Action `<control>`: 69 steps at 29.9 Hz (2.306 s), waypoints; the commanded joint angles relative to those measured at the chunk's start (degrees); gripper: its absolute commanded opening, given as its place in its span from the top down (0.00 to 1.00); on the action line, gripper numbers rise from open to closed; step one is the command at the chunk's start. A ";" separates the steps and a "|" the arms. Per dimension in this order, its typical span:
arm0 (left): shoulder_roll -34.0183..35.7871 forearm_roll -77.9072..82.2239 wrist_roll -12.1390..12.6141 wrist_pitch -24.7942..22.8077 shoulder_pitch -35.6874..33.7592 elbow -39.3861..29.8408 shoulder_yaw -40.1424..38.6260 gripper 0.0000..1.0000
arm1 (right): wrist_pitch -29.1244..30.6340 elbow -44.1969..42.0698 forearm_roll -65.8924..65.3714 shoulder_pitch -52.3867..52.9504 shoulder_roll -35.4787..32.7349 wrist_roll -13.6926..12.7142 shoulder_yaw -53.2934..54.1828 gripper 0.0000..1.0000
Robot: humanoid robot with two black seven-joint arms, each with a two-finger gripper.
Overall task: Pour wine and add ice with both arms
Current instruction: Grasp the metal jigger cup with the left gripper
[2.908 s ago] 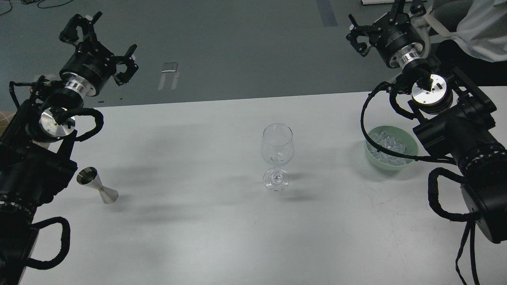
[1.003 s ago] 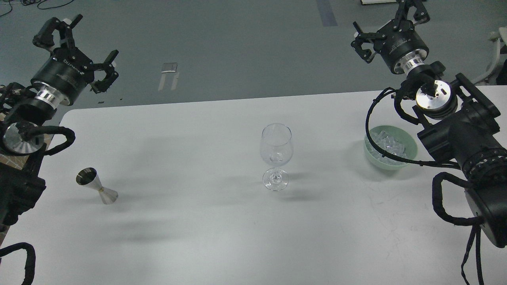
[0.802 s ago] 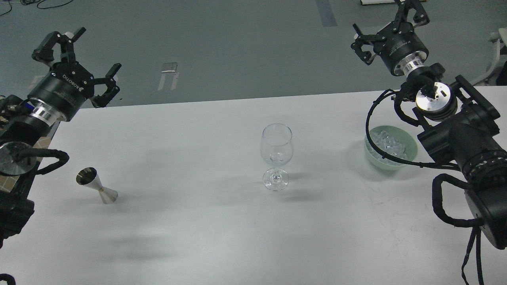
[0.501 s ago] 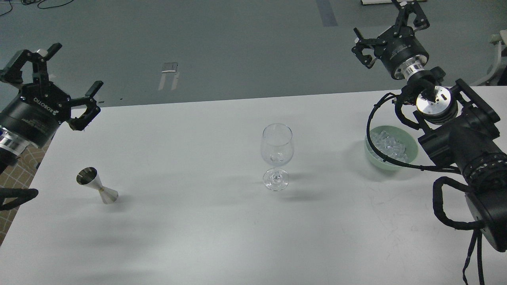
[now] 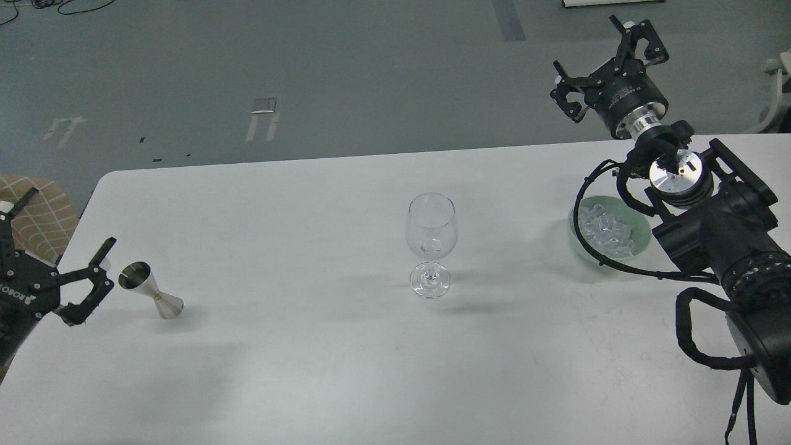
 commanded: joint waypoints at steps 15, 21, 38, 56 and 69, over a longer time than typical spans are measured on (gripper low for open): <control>-17.21 -5.84 8.96 2.86 3.88 2.78 0.56 0.05 | -0.13 -0.04 -0.09 -0.74 -0.03 -0.19 -0.09 0.00; -20.82 -5.84 11.25 10.67 1.95 5.50 0.21 0.06 | -0.21 0.05 -0.09 -0.91 -0.03 -0.19 -0.09 0.00; -24.77 -6.28 16.70 15.79 -8.60 15.09 -0.58 0.05 | -0.30 -0.04 -0.09 -1.71 -0.03 -0.10 -0.09 0.00; -24.95 -5.32 17.14 15.17 -12.21 17.11 -0.23 0.02 | -0.48 0.05 -0.09 -2.76 -0.03 -0.01 -0.09 0.00; -24.95 -4.17 17.40 14.99 -12.99 19.39 -1.11 0.02 | -0.48 0.13 -0.09 -2.76 -0.03 -0.01 -0.09 0.00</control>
